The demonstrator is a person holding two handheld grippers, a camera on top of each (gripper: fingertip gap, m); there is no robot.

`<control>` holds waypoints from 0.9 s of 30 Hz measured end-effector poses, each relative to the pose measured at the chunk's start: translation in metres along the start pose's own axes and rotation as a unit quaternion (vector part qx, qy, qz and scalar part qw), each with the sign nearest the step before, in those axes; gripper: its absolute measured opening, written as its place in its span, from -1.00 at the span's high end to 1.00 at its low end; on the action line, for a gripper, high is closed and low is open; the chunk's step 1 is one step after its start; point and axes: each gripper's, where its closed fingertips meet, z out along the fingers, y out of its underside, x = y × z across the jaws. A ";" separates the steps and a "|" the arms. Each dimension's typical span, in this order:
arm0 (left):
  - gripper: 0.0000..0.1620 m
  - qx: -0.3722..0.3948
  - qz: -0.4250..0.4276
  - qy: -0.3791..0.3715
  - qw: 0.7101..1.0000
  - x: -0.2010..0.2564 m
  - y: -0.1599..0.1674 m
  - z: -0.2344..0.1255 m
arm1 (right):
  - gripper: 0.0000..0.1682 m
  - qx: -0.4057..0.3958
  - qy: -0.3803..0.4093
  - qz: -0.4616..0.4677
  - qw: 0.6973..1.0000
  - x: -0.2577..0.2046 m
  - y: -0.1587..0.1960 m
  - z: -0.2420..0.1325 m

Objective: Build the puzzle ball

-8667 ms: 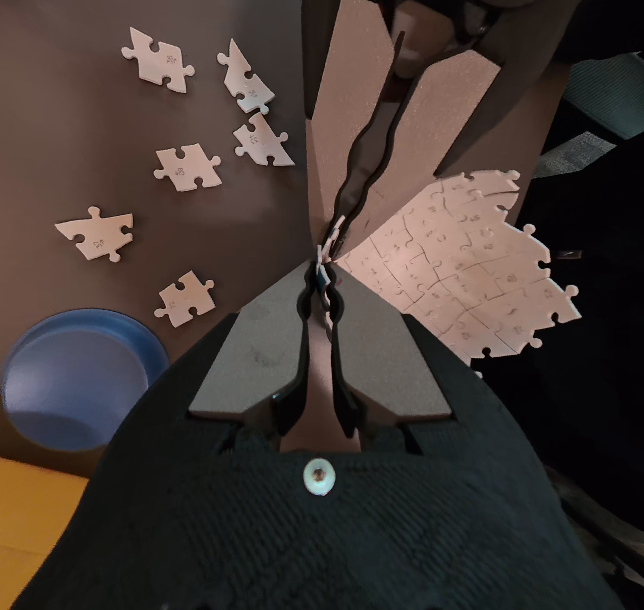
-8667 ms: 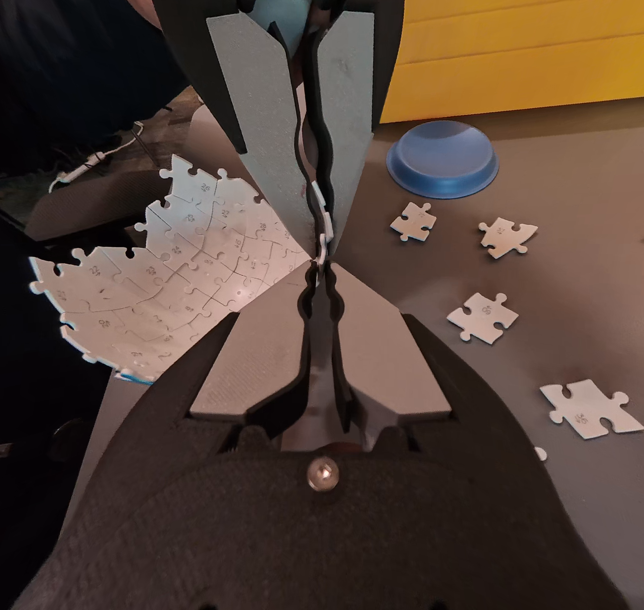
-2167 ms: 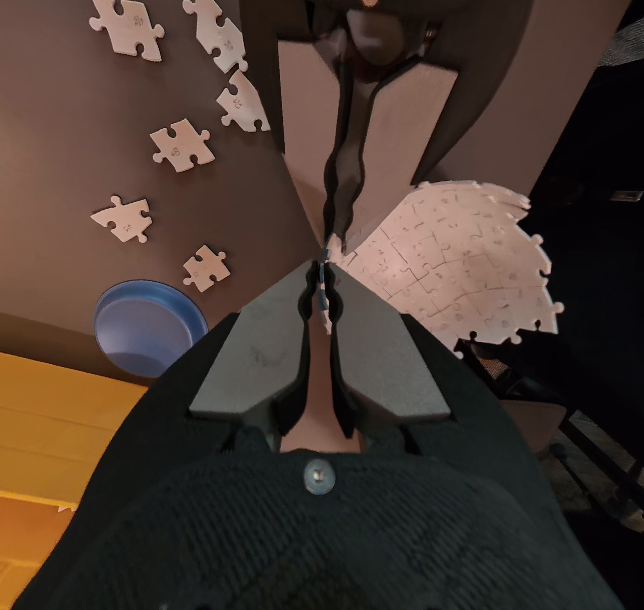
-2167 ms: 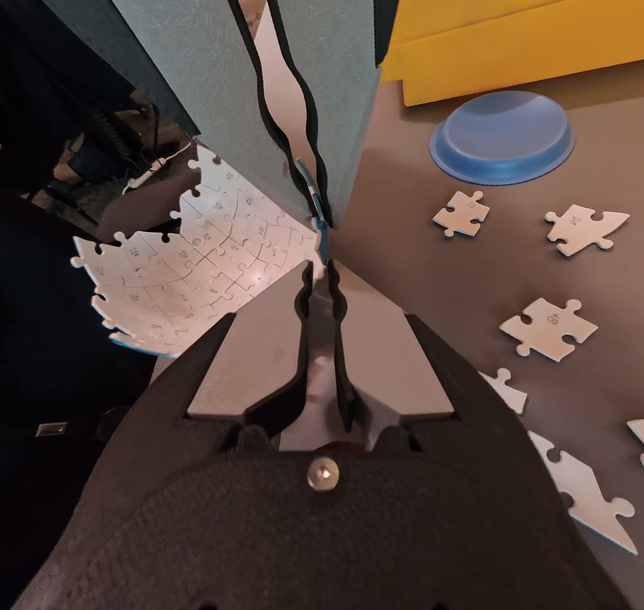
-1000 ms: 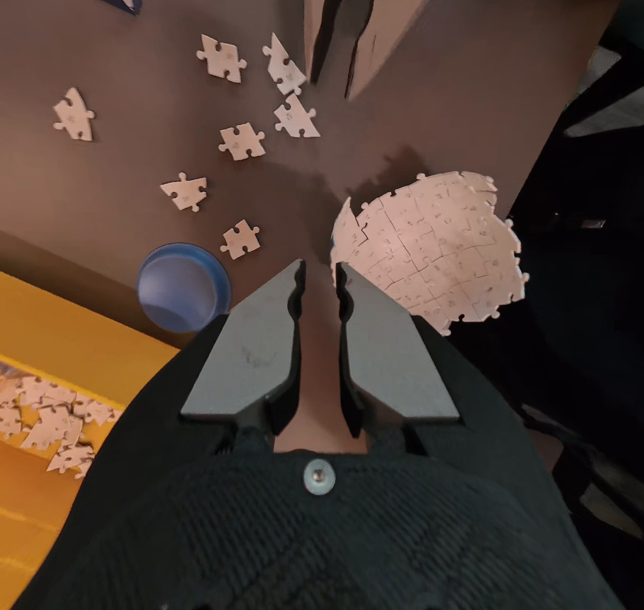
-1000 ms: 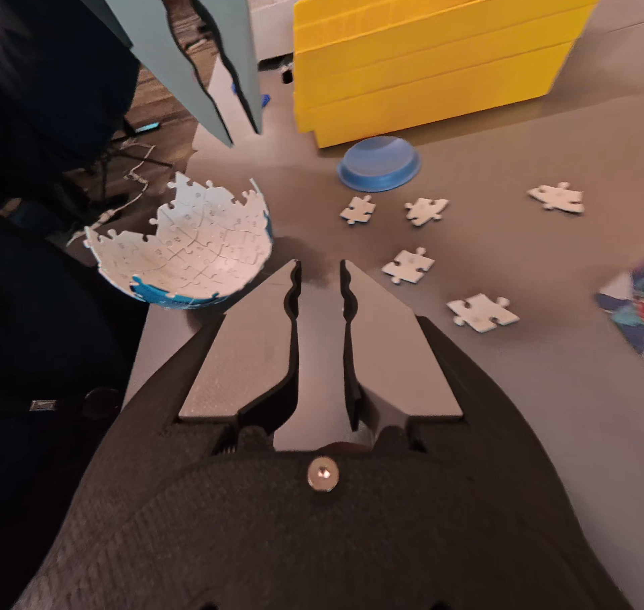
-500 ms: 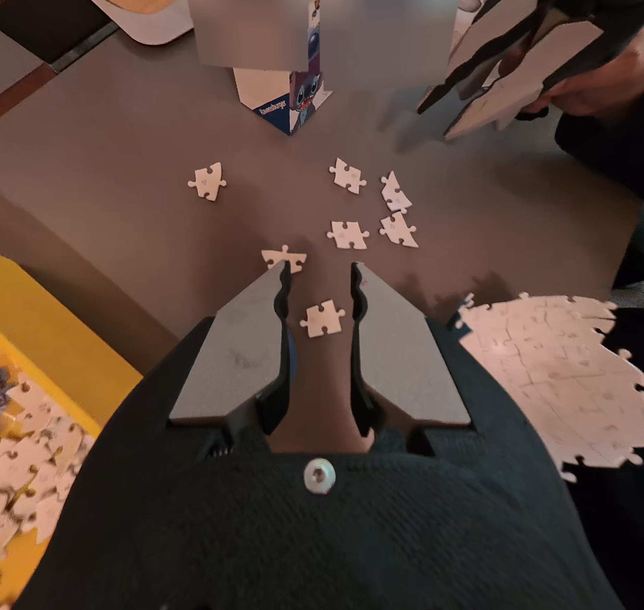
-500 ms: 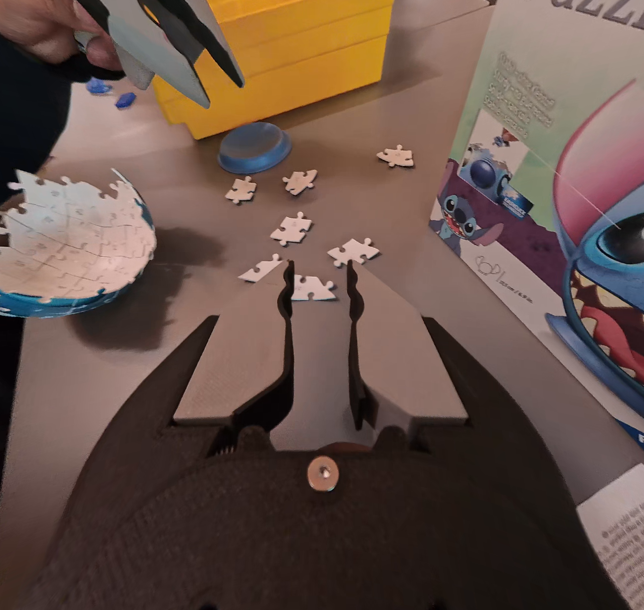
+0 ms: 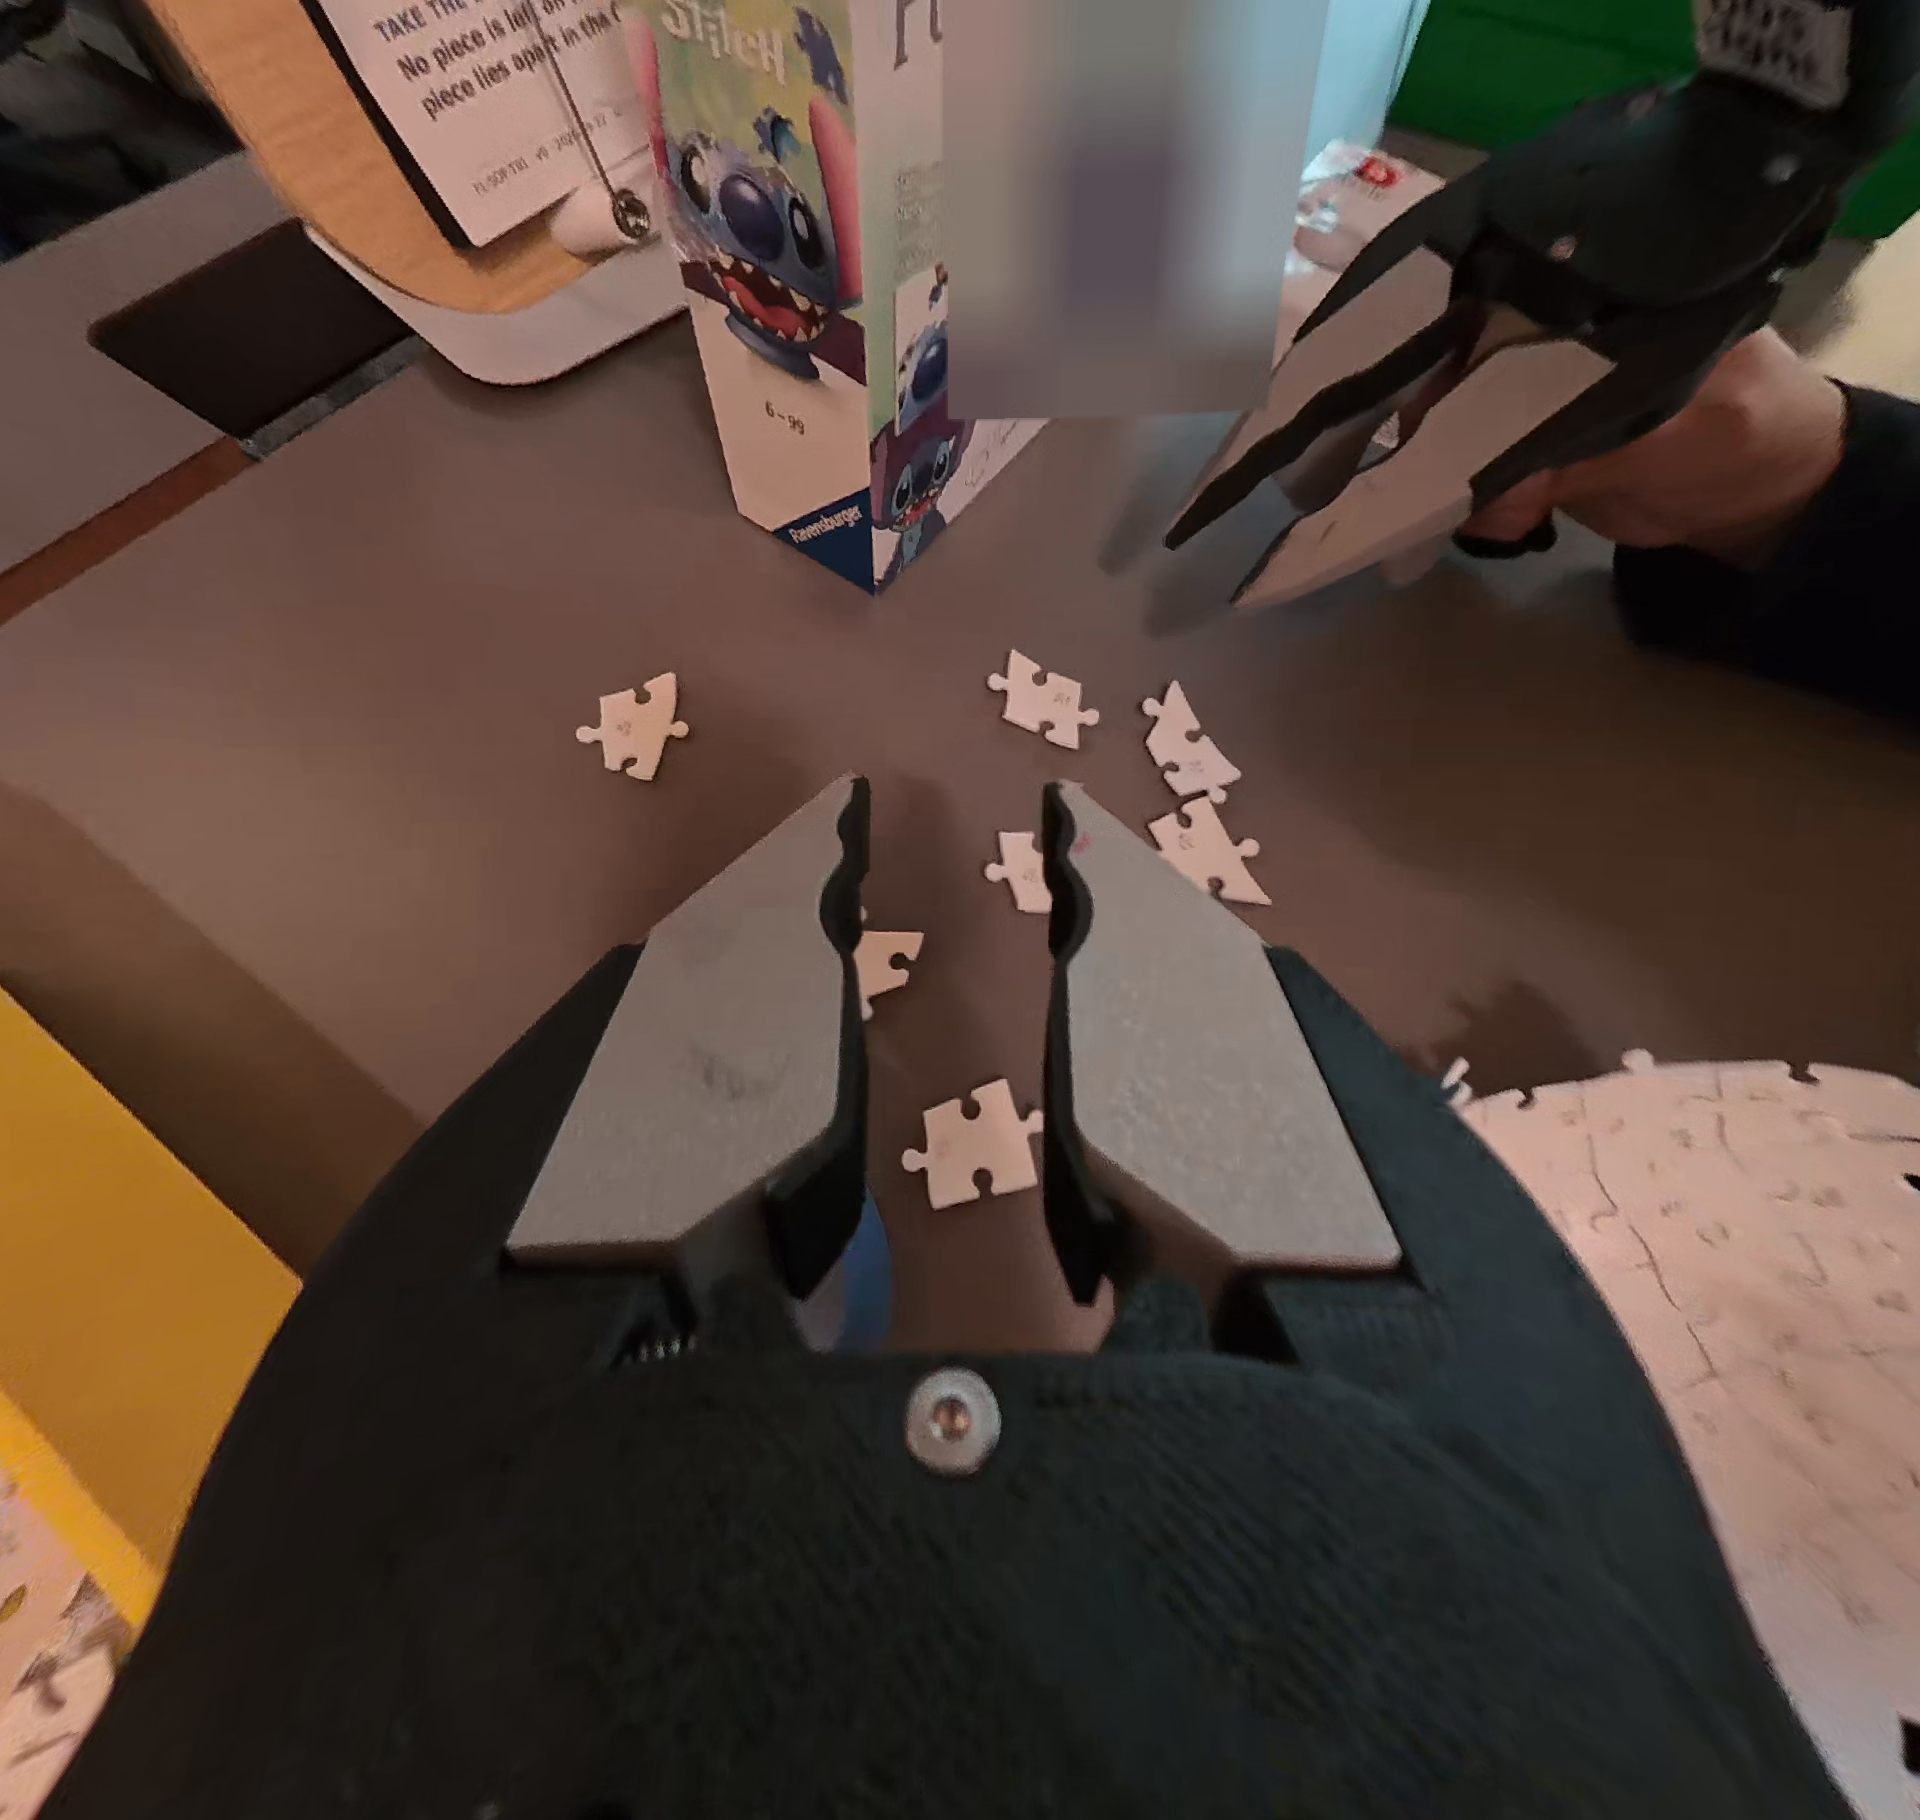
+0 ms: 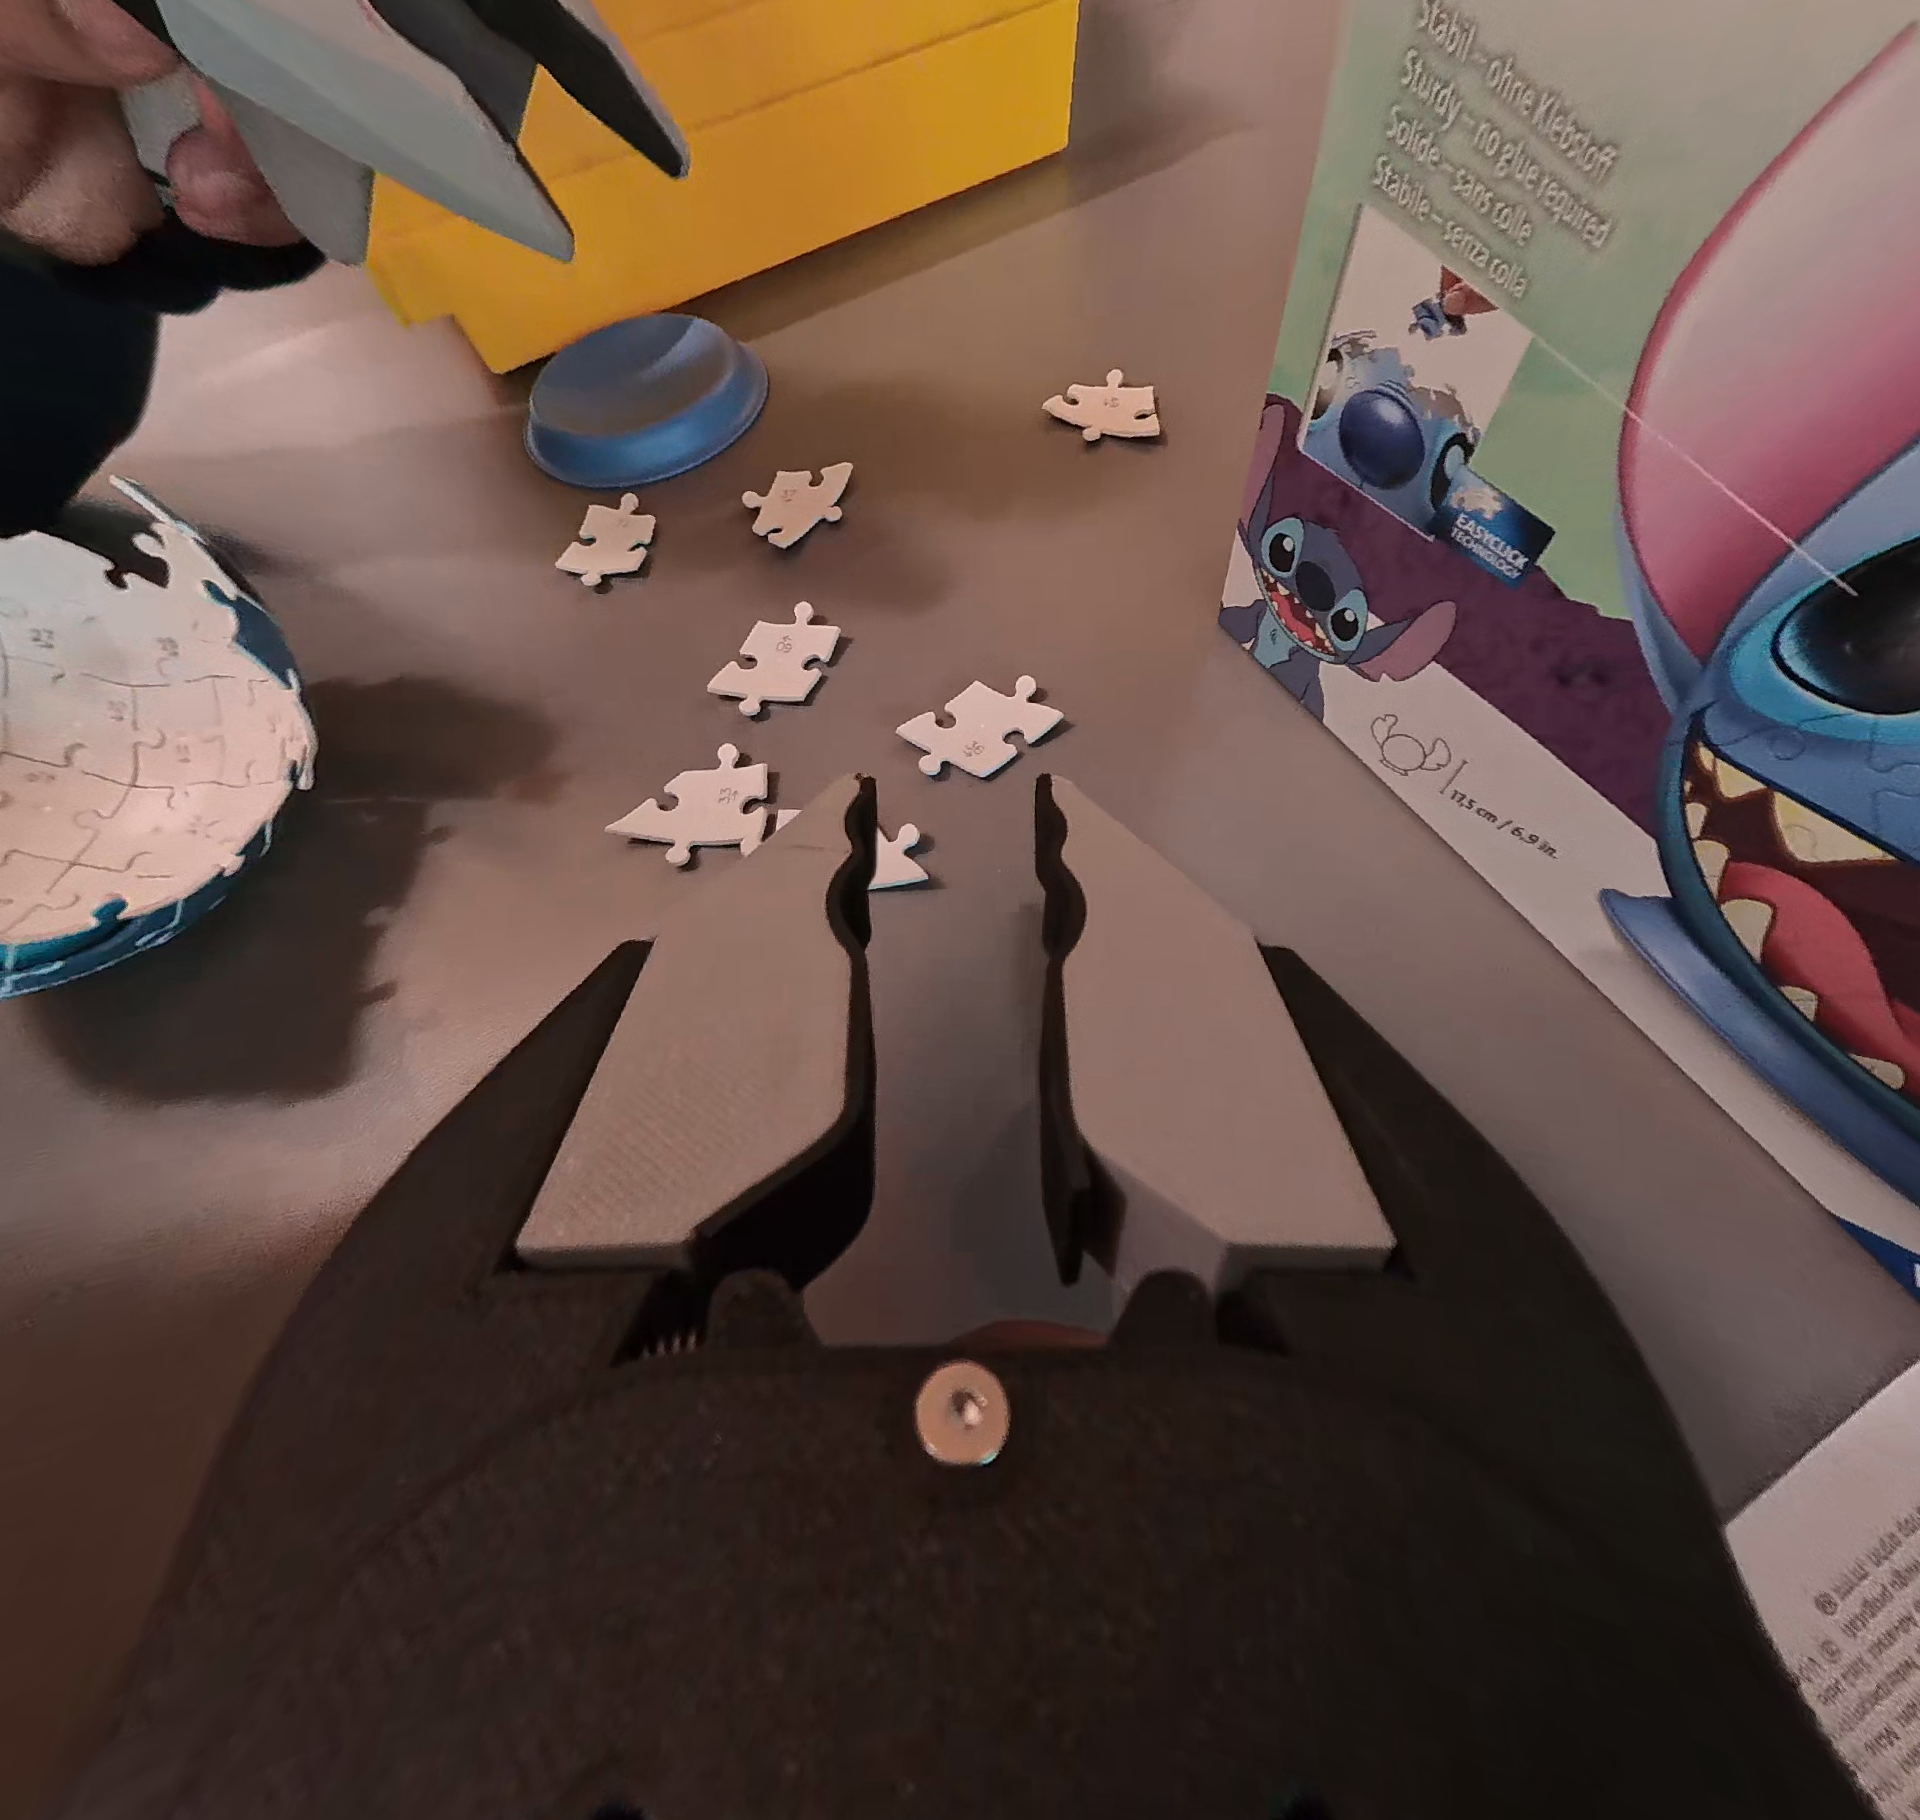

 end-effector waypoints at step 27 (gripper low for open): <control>0.55 0.012 -0.029 -0.021 0.999 -0.008 0.015 0.009 | 0.69 -0.006 0.054 -0.012 0.998 0.017 0.004 0.000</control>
